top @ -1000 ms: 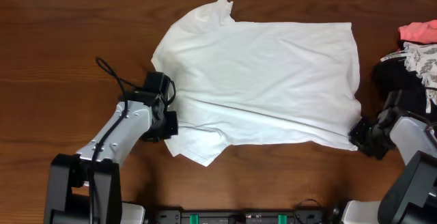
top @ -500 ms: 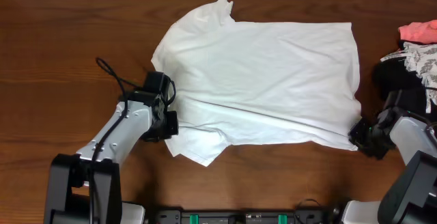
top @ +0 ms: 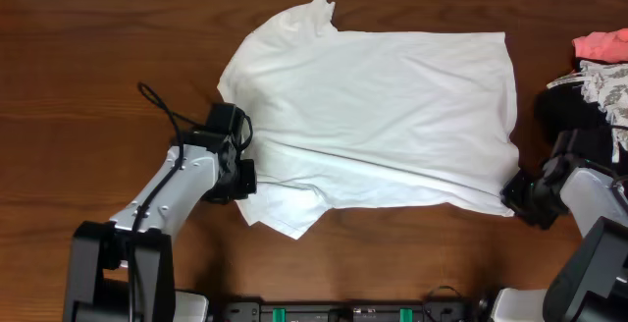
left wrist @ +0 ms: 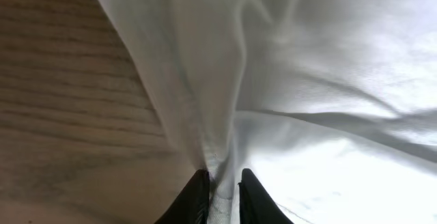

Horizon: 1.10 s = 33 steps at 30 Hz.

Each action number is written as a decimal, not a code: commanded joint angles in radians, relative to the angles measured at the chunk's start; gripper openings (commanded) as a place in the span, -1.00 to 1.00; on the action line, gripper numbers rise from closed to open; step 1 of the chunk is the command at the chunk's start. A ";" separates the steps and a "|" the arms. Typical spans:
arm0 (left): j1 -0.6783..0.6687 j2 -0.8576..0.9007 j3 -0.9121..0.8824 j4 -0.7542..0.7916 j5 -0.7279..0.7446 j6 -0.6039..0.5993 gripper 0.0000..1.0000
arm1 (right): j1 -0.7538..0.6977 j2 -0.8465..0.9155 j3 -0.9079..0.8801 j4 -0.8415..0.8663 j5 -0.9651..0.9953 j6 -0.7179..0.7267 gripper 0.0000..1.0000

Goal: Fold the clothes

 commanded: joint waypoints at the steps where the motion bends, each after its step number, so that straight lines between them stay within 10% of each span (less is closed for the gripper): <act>1: 0.005 0.010 0.019 0.013 0.033 0.005 -0.66 | -0.007 -0.006 -0.008 0.002 0.003 -0.010 -0.49; 33: 0.002 0.010 0.019 0.071 0.126 -0.020 -0.49 | -0.007 -0.006 -0.008 0.002 0.003 -0.010 -0.46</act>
